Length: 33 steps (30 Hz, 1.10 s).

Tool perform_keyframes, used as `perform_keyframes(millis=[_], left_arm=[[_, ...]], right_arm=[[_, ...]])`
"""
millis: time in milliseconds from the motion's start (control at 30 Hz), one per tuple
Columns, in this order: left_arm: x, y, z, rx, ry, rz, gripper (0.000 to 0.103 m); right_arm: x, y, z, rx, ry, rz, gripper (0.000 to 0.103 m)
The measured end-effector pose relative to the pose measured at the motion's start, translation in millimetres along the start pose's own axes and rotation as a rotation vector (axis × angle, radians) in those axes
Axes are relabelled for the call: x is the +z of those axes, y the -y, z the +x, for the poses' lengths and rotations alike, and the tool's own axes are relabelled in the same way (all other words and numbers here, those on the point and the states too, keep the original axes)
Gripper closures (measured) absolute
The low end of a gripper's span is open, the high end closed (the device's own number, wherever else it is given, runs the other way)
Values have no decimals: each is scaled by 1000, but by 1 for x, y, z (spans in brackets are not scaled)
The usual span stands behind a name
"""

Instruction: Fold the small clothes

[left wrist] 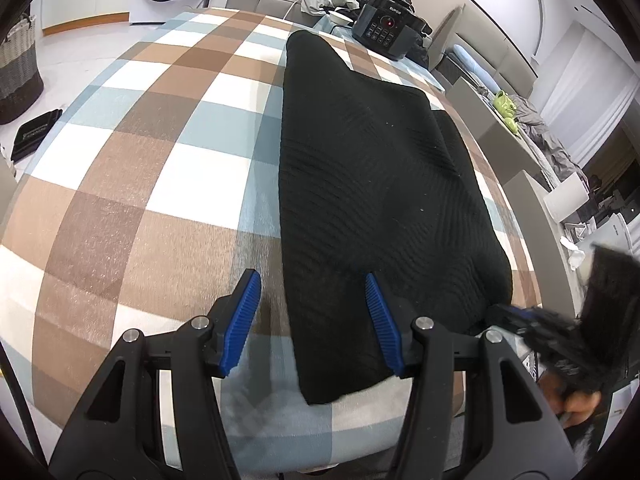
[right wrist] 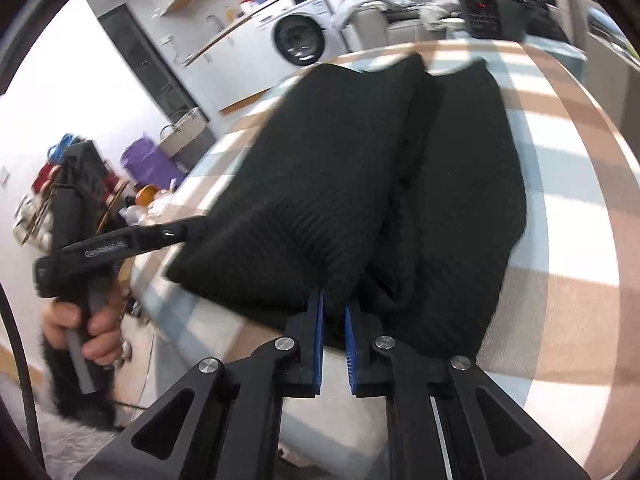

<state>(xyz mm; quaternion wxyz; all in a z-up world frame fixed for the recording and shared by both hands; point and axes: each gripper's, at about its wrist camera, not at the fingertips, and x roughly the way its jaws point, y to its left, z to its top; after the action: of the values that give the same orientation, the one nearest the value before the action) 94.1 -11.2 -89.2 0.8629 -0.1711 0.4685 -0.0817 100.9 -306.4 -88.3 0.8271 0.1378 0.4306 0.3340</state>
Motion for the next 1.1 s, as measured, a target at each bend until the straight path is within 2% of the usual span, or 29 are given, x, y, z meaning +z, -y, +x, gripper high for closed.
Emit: perform_keyframes(millis=[67,167,233,333,400,433,500,567,767,833,867,900,933,1033,1100], left_arm=[[-2,1,-3,6,5,5,52],[-5,-1,-2,10,1,2,52],[-7,-2,3,12,-13,-3,52],[-10,0,4,16,-21,4,52],[-9,0,3,12,-18,5,52],[-9,-1,3,11,-18,3,52],[-6,-2,3,9,-13,-2,52],[-3,-3,4,4,-12,-9,52],[6,-5,5,6,-1,-15,52],[10,-8,7,13,2,-23,52],[12,-9,8,13,2,-27,52],[14,-11,9,14,1,-33,52],[15,-12,10,16,1,-37,52],[20,-14,12,15,3,-45,52],[24,-13,11,10,11,-42,52]], right_arm=[[5,5,-9,30,-21,52,95],[2,19,2,-49,-98,85,95],[-4,29,19,-59,-159,125,94],[-2,26,9,-49,-115,115,89],[2,25,-6,-26,-31,126,72],[4,28,-10,-25,8,137,54],[15,40,-15,-22,88,173,50],[31,54,-5,-33,110,222,50],[71,75,45,-25,66,232,50],[79,77,58,-35,50,204,58],[81,80,61,-47,45,197,71],[83,79,65,-63,45,185,75],[87,76,68,-64,47,158,88],[95,61,66,-100,55,76,94],[102,46,46,-135,97,20,95]])
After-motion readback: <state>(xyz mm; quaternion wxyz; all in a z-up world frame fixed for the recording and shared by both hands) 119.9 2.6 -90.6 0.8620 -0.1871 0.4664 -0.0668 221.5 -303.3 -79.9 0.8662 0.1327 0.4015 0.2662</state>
